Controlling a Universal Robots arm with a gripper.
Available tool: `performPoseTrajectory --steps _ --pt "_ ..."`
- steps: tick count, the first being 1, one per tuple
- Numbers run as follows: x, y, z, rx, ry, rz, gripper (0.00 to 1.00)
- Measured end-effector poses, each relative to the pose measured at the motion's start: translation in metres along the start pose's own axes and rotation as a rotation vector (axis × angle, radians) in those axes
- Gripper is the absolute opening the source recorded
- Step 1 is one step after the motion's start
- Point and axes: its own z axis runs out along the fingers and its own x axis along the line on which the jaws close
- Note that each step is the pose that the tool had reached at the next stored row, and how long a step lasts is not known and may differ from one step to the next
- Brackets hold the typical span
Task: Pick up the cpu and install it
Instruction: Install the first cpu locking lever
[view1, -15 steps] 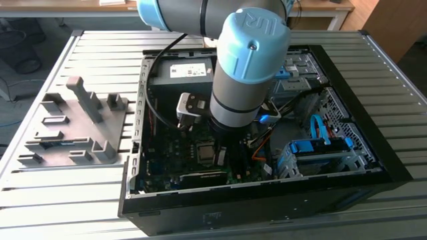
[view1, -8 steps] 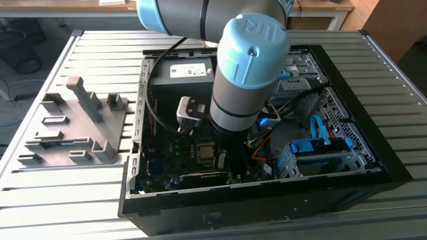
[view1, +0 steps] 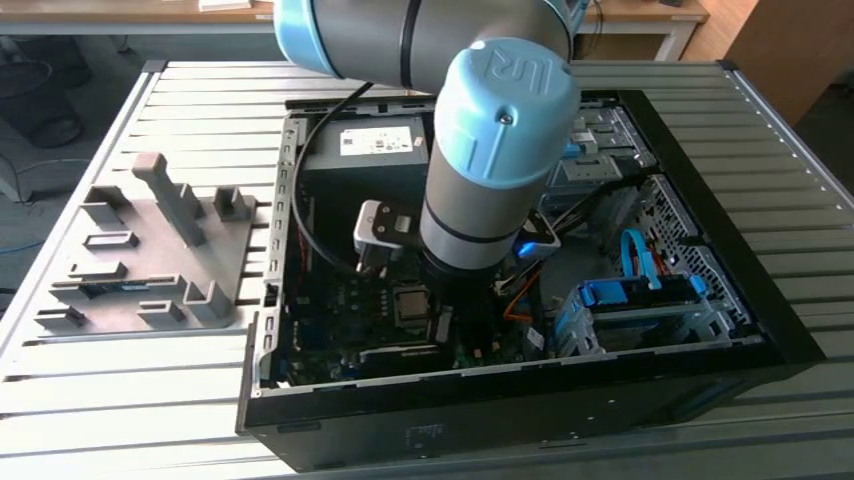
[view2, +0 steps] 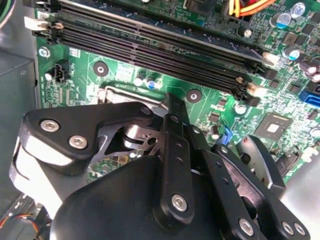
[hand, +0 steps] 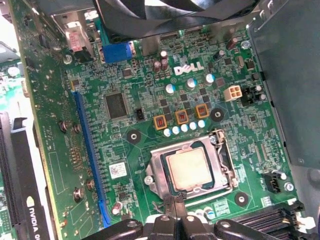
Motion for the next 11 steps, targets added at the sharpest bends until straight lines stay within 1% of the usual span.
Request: performPoseTrajectory --steps 5,11 --pt "0.0002 -0.0013 0.0008 -0.0005 0.0008 -0.007 0.10" --pt "-0.0010 -0.0051 0.0020 -0.0008 0.0013 -0.012 0.10"
